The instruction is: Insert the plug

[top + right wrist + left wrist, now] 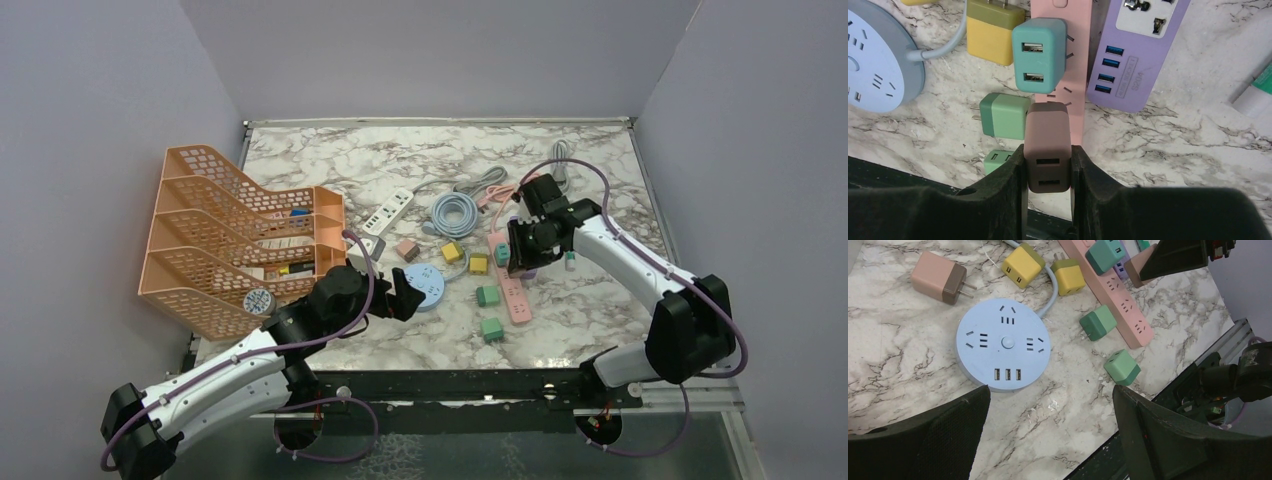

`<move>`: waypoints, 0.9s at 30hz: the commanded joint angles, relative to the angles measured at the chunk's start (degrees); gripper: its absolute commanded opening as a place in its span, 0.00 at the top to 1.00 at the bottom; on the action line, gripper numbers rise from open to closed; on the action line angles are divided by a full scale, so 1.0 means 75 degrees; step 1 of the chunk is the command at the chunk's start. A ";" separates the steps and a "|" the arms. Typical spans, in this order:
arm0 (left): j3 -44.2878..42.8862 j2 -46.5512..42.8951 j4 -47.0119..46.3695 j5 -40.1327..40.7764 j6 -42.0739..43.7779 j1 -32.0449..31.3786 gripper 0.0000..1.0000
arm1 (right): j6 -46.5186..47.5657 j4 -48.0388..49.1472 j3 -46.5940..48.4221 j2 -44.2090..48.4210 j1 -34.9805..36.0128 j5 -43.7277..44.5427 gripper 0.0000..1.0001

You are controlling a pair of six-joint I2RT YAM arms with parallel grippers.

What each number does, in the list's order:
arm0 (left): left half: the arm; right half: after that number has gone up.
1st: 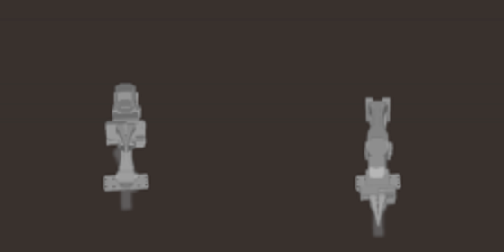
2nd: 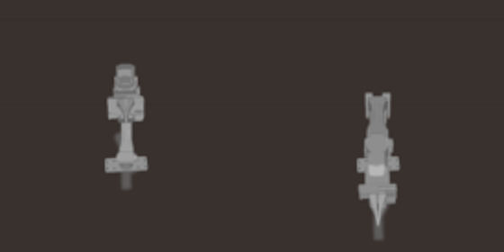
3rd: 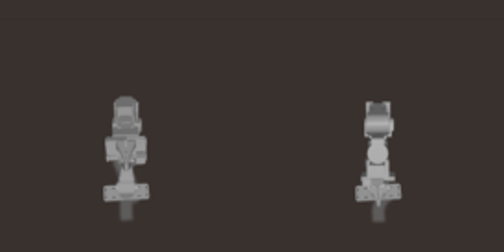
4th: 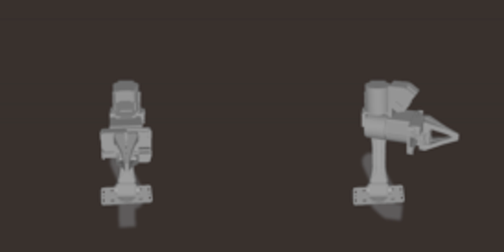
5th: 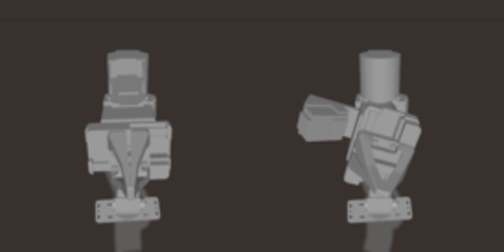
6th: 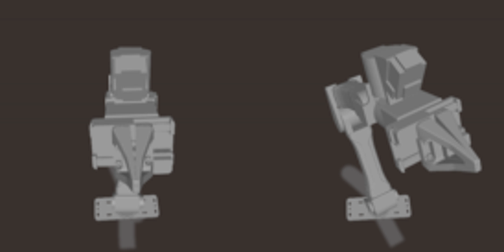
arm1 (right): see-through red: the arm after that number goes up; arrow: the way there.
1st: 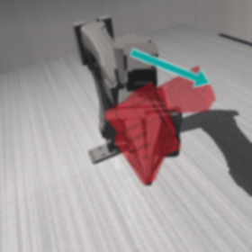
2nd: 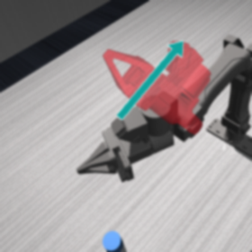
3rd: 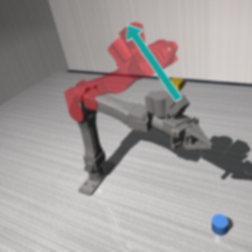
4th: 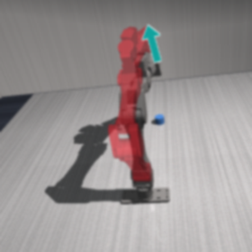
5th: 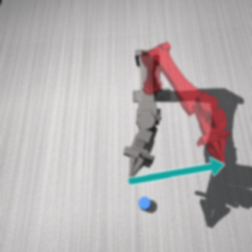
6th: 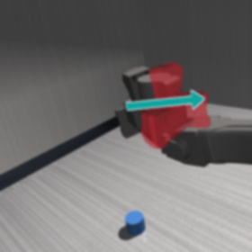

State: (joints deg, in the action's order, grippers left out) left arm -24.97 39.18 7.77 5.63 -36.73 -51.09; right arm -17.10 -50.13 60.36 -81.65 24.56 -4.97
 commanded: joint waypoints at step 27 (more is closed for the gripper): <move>0.0025 0.0125 -0.0337 0.0146 0.0011 -0.0010 0.06 | 0.0030 0.0498 0.0050 -0.0790 0.0238 0.0388 0.99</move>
State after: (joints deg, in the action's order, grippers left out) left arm -24.95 40.16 6.92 5.65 -36.71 -51.09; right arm -16.43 -48.69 60.71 -86.59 25.61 -4.69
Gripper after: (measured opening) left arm 0.944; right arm 0.286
